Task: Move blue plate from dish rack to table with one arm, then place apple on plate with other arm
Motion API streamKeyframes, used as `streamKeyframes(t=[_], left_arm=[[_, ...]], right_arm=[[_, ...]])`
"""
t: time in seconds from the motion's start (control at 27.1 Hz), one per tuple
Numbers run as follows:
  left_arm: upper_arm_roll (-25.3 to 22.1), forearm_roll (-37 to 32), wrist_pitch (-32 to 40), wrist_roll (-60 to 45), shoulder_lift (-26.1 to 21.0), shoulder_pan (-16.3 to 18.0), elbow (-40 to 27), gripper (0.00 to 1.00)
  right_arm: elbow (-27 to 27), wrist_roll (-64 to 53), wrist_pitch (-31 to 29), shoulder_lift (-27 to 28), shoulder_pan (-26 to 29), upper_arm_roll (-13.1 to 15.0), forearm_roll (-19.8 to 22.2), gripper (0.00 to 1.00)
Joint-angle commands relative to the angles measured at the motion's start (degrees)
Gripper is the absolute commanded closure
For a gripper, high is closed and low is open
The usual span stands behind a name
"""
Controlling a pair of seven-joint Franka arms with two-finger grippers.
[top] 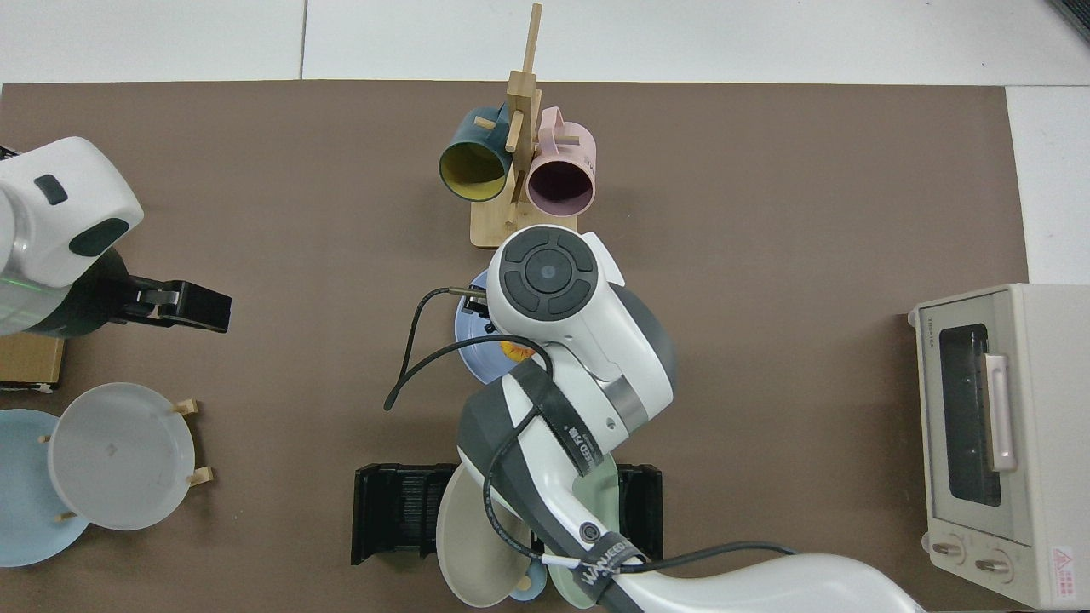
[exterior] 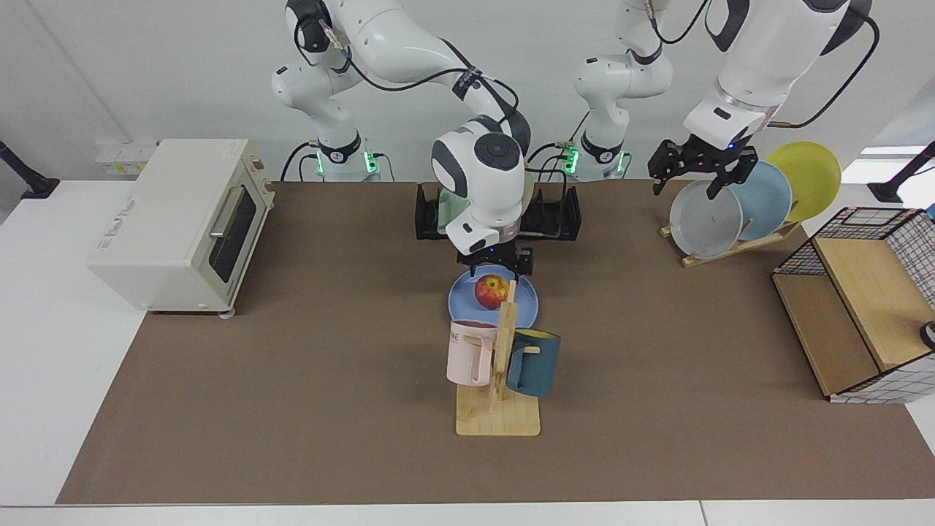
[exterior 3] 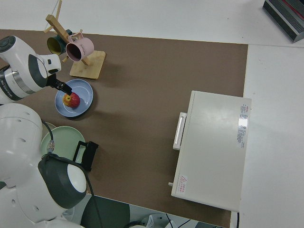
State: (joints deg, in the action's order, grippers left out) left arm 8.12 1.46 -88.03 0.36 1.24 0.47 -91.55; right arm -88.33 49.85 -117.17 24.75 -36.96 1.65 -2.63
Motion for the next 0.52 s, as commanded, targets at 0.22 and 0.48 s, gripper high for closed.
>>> streamKeyframes(t=[0.22,0.48], left_arm=[[0.06,-0.32,1.20,-0.45,-0.01,0.14,1.02,0.00],[0.06,-0.32,1.20,-0.53,-0.01,0.14,1.02,0.00]], right_arm=[[-7.21,-17.75,3.27,-11.39,10.40,0.02,-0.89,0.00],[-13.97,-31.90,3.27,-16.40,18.14,0.02,-0.80,0.00]])
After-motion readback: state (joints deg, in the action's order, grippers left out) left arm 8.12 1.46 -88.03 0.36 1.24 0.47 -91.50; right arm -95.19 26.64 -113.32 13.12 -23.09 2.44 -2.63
